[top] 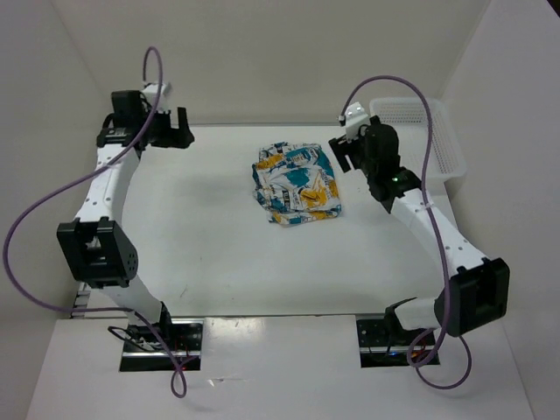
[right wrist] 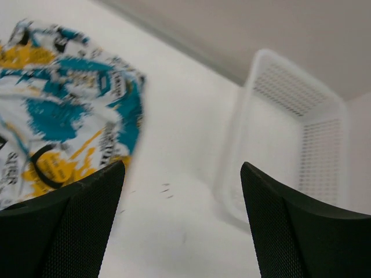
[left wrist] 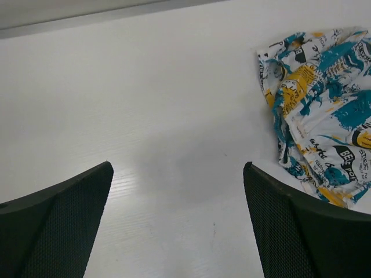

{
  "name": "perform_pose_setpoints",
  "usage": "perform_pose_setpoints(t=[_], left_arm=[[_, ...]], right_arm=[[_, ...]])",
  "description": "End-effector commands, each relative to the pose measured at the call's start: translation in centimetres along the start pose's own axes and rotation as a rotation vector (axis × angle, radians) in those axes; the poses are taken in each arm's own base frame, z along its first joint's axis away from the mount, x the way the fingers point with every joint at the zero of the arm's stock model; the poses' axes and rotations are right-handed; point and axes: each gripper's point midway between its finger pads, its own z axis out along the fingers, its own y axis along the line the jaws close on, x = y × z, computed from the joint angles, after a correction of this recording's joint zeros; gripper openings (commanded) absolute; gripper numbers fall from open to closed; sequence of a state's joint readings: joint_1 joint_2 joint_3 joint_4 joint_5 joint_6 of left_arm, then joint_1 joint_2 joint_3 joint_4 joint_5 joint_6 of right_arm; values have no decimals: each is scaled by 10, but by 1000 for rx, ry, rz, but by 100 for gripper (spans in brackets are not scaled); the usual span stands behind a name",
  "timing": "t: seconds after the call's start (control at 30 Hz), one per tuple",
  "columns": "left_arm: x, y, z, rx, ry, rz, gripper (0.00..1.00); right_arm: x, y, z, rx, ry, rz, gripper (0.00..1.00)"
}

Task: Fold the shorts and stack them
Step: Fold the shorts

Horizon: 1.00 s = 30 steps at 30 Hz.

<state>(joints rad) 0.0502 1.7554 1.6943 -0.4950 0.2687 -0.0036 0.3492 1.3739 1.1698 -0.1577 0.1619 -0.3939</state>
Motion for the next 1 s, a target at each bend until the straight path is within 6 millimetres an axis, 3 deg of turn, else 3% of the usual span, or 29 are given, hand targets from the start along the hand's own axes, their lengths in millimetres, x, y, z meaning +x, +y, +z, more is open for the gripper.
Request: perform_pose_setpoints(t=[0.0, 0.03, 0.07, 0.17, 0.27, 0.47, 0.7, 0.97], left_arm=[[3, 18, -28, 47, -53, -38, 100], [18, 40, -34, 5, -41, -75, 100], [14, 46, -46, -18, -77, -72, 100], [26, 56, -62, -68, -83, -87, 100], [30, 64, -74, -152, -84, -86, 100], [28, 86, -93, -312, -102, -81, 100], [44, 86, -94, -330, -80, -89, 100], [44, 79, -99, -310, -92, -84, 100]], right_arm=[[-50, -65, -37, 186, -140, -22, 86], [-43, -78, -41, 215, -129, -14, 87], [-42, -85, -45, 235, -136, -8, 87], [-29, -94, -60, 262, -134, 10, 87], [-8, -87, -69, 246, -105, 16, 87], [10, -85, -85, 252, -99, 29, 87], [16, -82, -94, 241, -103, 39, 88], [30, -70, -93, 196, -80, 33, 91]])
